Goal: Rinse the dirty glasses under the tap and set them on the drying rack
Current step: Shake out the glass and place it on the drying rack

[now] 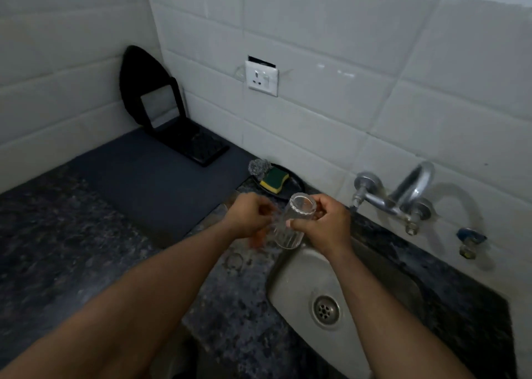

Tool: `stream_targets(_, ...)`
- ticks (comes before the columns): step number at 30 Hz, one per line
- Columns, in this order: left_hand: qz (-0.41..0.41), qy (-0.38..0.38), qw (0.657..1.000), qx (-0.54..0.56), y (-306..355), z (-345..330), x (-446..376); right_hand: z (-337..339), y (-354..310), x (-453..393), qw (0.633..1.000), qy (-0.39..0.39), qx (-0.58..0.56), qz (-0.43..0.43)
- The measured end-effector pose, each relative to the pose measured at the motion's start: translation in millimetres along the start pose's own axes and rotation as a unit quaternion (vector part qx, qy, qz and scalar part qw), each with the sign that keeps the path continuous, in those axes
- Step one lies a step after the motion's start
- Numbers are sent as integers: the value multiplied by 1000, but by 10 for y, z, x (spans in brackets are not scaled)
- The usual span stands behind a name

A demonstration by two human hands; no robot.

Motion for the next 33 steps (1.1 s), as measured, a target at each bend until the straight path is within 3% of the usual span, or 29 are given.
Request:
stream_targets(7,103,106,988,50,-1301,1118,172,-1467,-1069,-428,995,-83,-5,54)
stream_targets(14,164,86,982,33,-2853,1963,134,-3255,-1814,-913,988,-147,-1,56)
stream_targets(19,210,70,975,6,-3856,2240,-111,-4167,-1984,-1474,985,-165,19,37)
stream_targets(27,258,-18,965,-50,-4884,2091,-657,-4792,-1907,-2379,993,-114,28,17)
stream_targets(33,276,-82,950,-123,-5236,1979,-961,-4945,-1942,-2830,996,-81,16,21)
Point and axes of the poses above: each hand's wrist, its own x-axis away from the middle knuckle, its own z-axis out of the back of the hand, y = z × x, the point moved 9 cm from there along -x, towards the middle knuckle, and after that the axes turned 15 degrees about -z, right-handed, at the moved point
